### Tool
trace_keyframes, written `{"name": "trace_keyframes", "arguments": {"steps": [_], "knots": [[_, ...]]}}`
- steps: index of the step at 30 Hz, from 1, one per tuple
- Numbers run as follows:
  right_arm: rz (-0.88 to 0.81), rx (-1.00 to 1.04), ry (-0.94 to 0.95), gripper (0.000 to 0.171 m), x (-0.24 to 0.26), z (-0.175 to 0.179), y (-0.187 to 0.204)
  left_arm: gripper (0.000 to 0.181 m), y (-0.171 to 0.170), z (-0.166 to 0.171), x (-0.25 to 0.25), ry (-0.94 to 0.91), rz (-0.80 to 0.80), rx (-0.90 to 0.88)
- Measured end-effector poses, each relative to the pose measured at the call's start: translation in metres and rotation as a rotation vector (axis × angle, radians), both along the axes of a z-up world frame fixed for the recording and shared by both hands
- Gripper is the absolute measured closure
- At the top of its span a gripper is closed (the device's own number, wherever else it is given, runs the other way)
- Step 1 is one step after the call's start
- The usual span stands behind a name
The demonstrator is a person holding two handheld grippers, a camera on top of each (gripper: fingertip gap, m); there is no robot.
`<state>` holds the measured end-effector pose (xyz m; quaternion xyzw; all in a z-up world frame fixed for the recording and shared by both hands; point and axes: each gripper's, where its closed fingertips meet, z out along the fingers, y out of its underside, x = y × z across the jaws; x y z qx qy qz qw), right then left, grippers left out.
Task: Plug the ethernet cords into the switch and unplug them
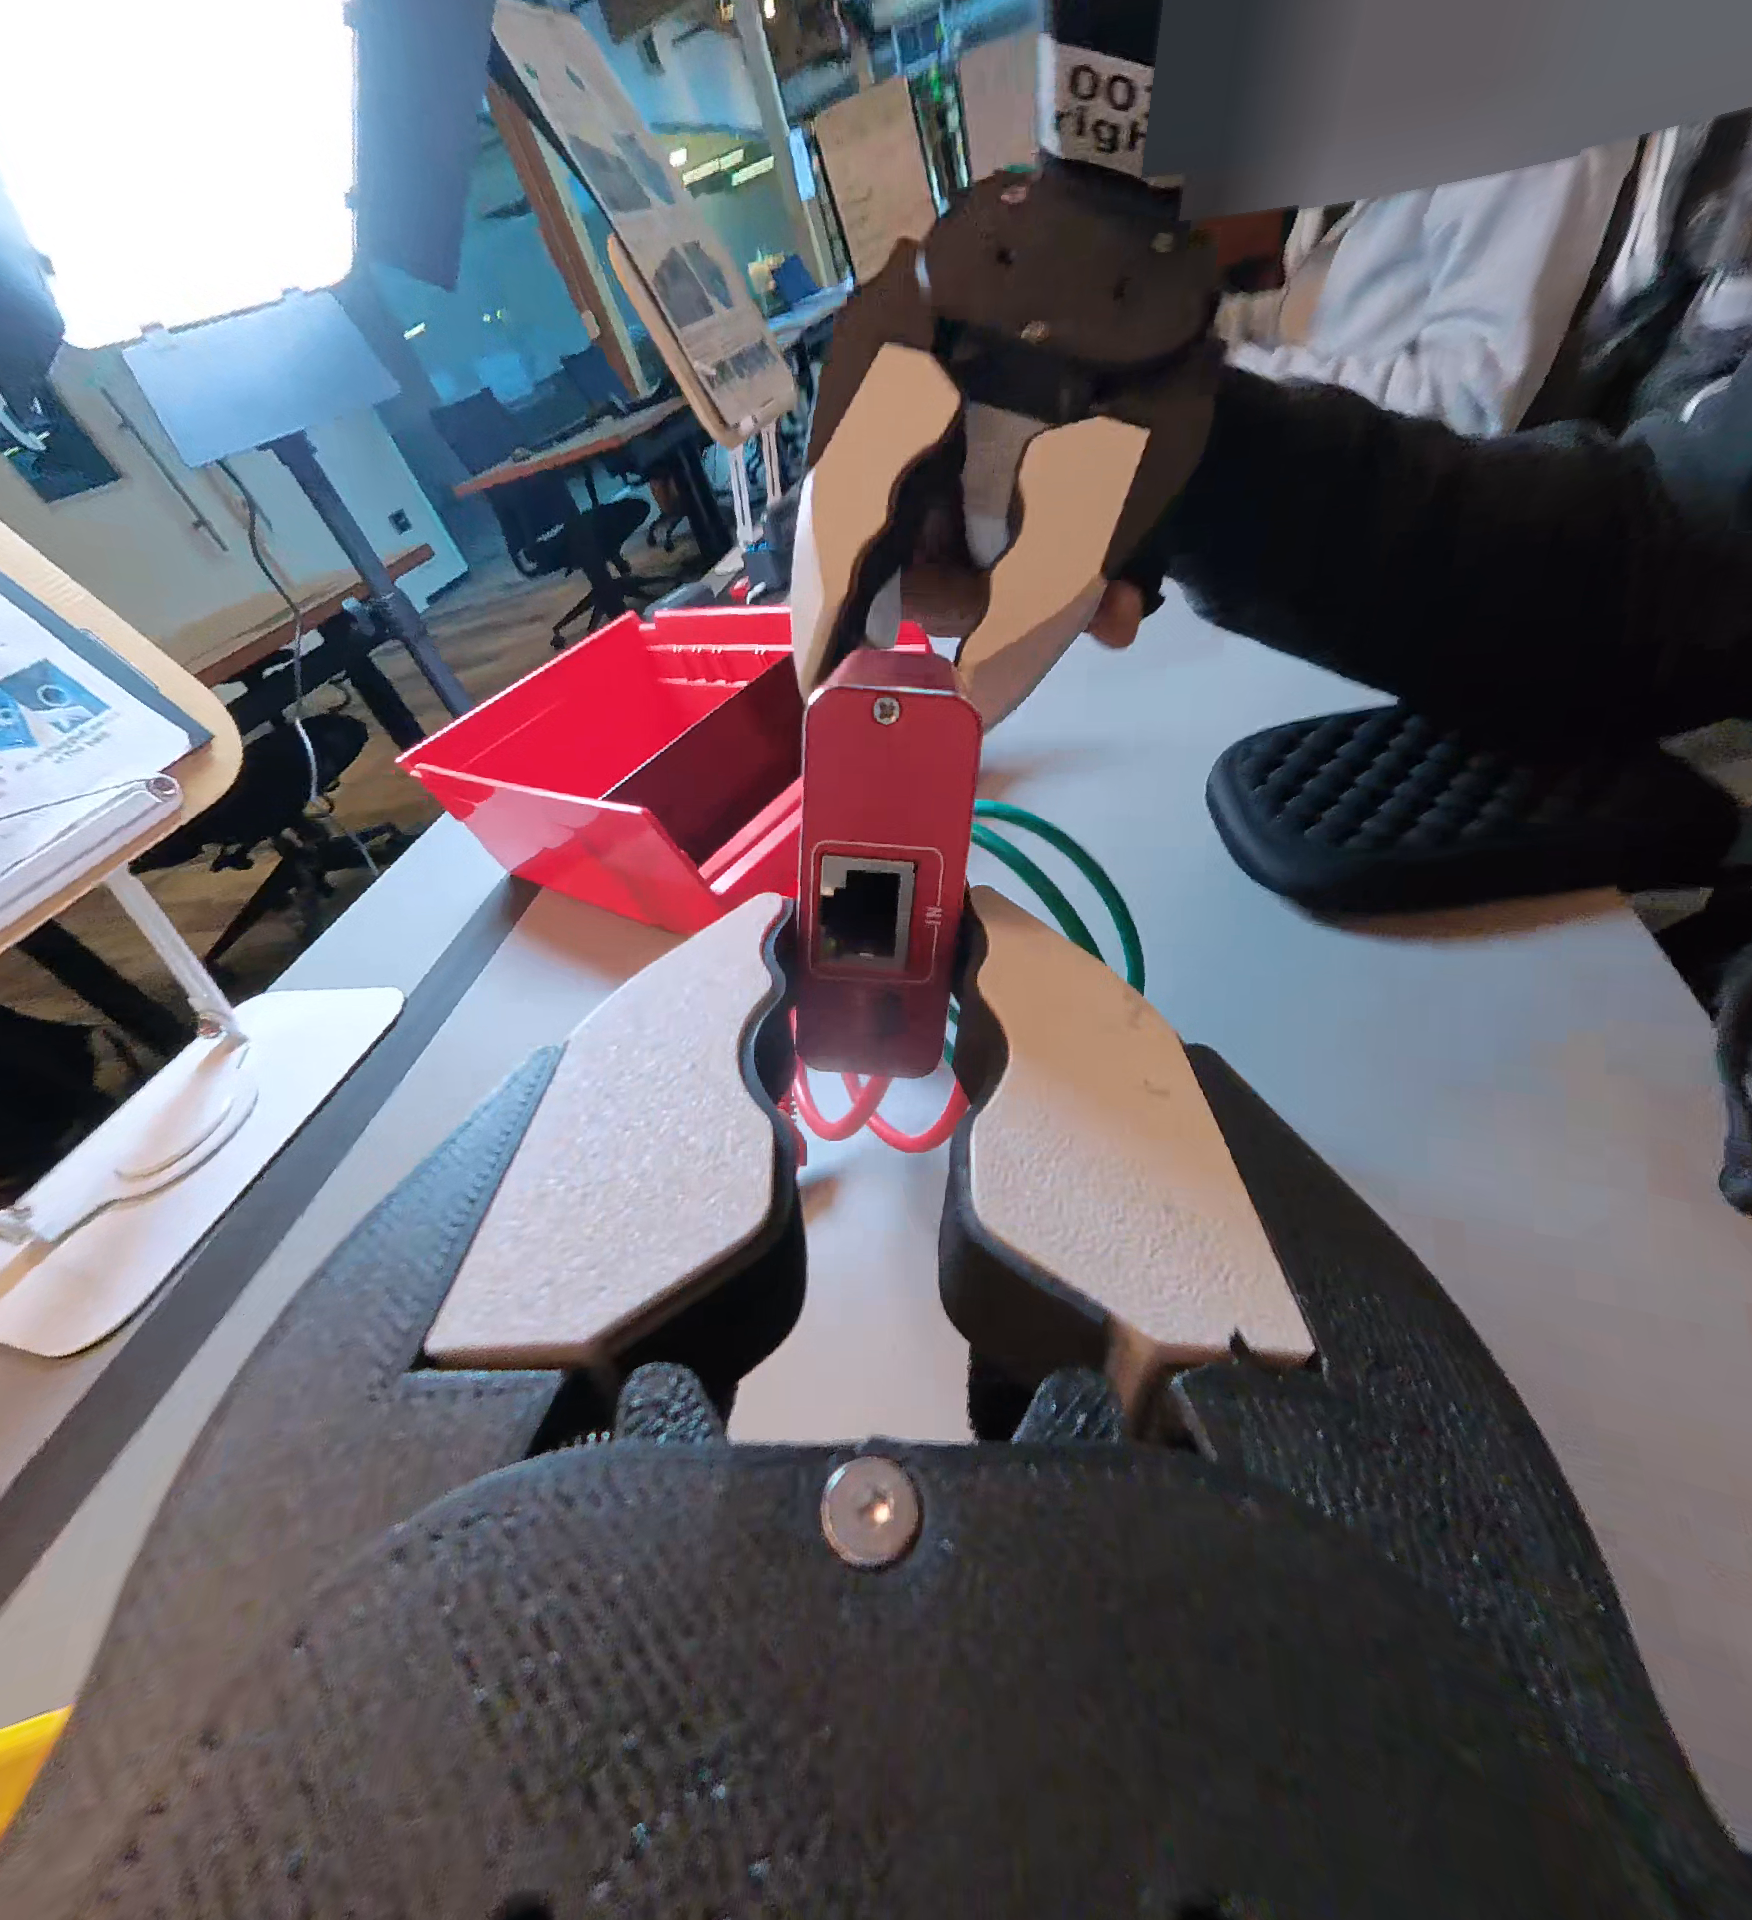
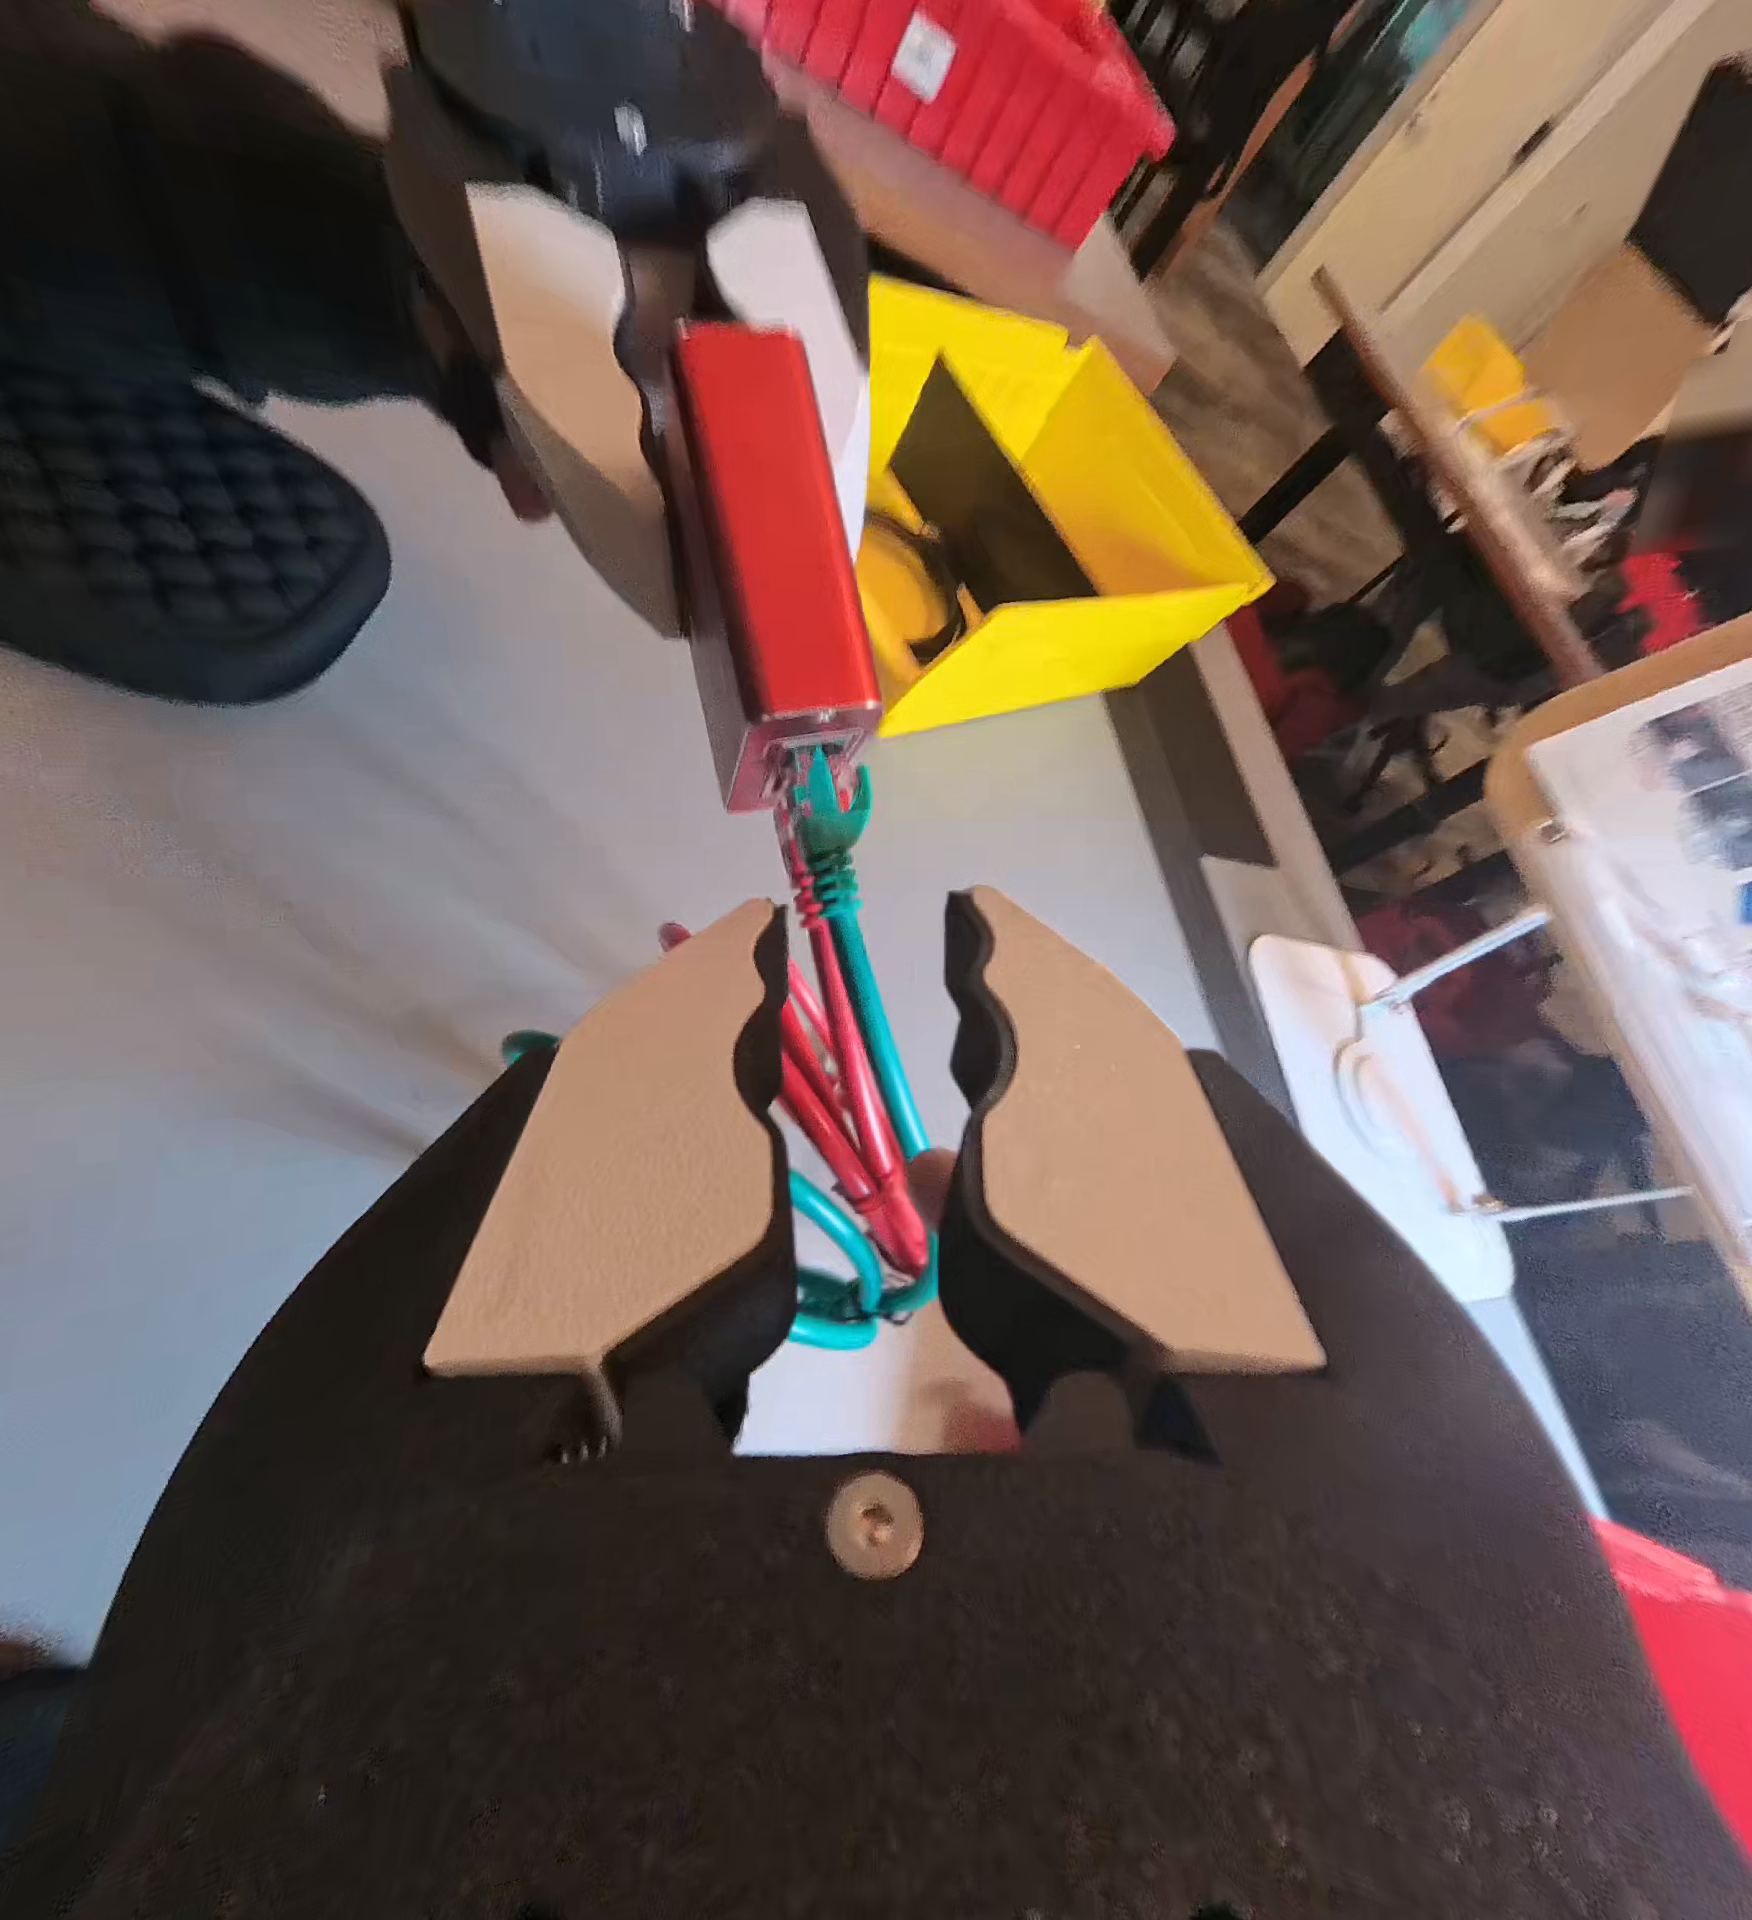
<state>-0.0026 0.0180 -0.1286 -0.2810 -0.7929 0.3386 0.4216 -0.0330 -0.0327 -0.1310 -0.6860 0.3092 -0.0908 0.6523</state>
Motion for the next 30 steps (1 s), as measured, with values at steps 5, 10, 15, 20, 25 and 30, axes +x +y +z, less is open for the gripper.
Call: {"name": "trace_keyframes", "arguments": {"steps": [5, 10, 15, 20, 25, 30], "knots": [[0.036, -0.011, 0.094, 0.122, 0.008, 0.026, -0.005, 0.154, -0.005, 0.013, -0.008, -0.174, -0.078, 0.053], [0.185, -0.064, 0.021, 0.111, 0.004, 0.033, -0.029, 0.154, -0.011, 0.041, 0.008, -0.158, -0.149, 0.146], [0.301, -0.104, 0.047, 0.116, -0.024, 0.017, -0.074, 0.154, -0.017, 0.062, 0.031, -0.159, -0.238, 0.207], [0.262, -0.212, 0.075, 0.142, -0.037, 0.015, -0.079, 0.154, -0.022, 0.055, 0.018, -0.186, -0.206, 0.210], [0.066, -0.006, -0.001, 0.142, -0.042, 0.007, -0.053, 0.150, -0.008, 0.032, -0.006, -0.159, -0.083, 0.133], [-0.161, 0.278, 0.034, 0.142, -0.032, 0.013, -0.007, 0.153, -0.001, 0.008, -0.053, -0.185, 0.117, 0.024]]}}
